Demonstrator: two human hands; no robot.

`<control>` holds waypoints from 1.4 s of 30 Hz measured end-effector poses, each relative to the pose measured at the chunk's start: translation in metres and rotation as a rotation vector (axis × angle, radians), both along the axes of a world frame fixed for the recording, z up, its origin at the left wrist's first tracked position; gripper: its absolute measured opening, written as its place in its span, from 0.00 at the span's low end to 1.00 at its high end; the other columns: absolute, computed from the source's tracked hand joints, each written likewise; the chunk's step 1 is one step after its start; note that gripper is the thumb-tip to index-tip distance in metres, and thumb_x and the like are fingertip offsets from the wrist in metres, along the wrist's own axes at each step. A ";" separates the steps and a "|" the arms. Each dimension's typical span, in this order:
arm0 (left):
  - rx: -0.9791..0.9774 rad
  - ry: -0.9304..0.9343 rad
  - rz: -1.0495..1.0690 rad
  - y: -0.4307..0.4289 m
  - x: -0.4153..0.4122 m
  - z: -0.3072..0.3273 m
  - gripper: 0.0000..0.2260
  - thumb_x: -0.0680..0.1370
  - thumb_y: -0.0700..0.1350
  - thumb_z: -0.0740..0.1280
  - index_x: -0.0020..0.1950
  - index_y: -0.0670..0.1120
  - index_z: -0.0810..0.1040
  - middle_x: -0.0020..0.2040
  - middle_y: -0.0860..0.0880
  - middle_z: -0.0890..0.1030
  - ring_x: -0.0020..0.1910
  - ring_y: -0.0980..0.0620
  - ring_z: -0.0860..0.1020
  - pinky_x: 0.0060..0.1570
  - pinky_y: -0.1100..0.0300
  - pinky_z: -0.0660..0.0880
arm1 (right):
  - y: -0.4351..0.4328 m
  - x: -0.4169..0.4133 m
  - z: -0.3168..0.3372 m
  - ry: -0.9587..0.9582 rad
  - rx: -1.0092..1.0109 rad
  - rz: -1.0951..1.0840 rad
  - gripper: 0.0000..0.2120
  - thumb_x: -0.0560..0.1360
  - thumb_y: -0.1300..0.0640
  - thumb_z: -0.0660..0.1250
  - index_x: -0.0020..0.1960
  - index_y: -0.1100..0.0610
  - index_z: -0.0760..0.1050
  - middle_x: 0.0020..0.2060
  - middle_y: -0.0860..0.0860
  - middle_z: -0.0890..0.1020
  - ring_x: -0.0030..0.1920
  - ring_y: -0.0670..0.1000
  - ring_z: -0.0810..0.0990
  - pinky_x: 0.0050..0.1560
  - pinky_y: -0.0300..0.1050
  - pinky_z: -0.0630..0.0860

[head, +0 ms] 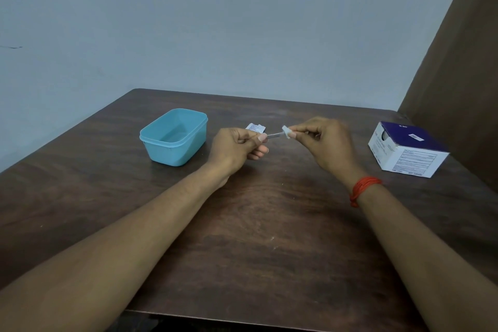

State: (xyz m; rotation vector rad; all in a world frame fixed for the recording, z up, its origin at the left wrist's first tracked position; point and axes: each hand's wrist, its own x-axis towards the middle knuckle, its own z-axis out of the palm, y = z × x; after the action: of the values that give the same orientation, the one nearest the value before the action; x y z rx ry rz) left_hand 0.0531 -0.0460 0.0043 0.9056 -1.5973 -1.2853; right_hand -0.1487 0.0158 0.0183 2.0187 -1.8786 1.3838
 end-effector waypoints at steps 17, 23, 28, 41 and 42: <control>-0.089 -0.097 -0.235 -0.002 0.003 -0.004 0.10 0.81 0.40 0.67 0.57 0.35 0.83 0.43 0.42 0.86 0.39 0.54 0.83 0.42 0.65 0.80 | 0.001 0.001 -0.002 -0.645 0.230 0.161 0.05 0.74 0.58 0.76 0.46 0.59 0.84 0.34 0.52 0.84 0.29 0.42 0.75 0.33 0.36 0.77; 0.046 0.015 -0.280 -0.002 0.004 -0.005 0.10 0.81 0.40 0.68 0.56 0.34 0.83 0.45 0.39 0.86 0.41 0.51 0.85 0.45 0.62 0.82 | 0.001 0.003 -0.007 -0.967 0.333 0.260 0.03 0.74 0.61 0.74 0.46 0.62 0.83 0.34 0.51 0.84 0.31 0.45 0.76 0.35 0.38 0.77; 0.239 0.110 -0.382 -0.003 0.005 -0.003 0.10 0.81 0.42 0.67 0.56 0.36 0.83 0.43 0.42 0.86 0.40 0.53 0.85 0.41 0.63 0.81 | 0.001 0.007 -0.005 -1.094 0.271 0.365 0.11 0.69 0.59 0.74 0.48 0.64 0.82 0.35 0.52 0.83 0.32 0.45 0.77 0.37 0.37 0.78; -0.113 -0.052 -0.236 -0.003 0.002 -0.004 0.05 0.80 0.40 0.69 0.51 0.40 0.84 0.41 0.42 0.87 0.38 0.48 0.85 0.41 0.58 0.83 | 0.004 -0.001 -0.006 -0.753 0.296 0.225 0.02 0.75 0.62 0.73 0.43 0.60 0.83 0.33 0.51 0.85 0.30 0.45 0.79 0.34 0.36 0.79; -0.018 -0.020 -0.279 -0.003 0.003 -0.004 0.07 0.80 0.41 0.69 0.52 0.38 0.84 0.41 0.41 0.86 0.38 0.49 0.85 0.40 0.59 0.83 | 0.004 -0.001 -0.005 -0.728 0.287 0.231 0.02 0.75 0.63 0.73 0.44 0.59 0.83 0.32 0.50 0.85 0.29 0.44 0.79 0.34 0.35 0.78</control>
State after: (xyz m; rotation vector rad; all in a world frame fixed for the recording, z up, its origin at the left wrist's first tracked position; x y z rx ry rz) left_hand 0.0566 -0.0488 0.0004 0.7032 -1.7951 -1.4530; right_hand -0.1498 0.0199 0.0133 2.0788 -2.2566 2.2709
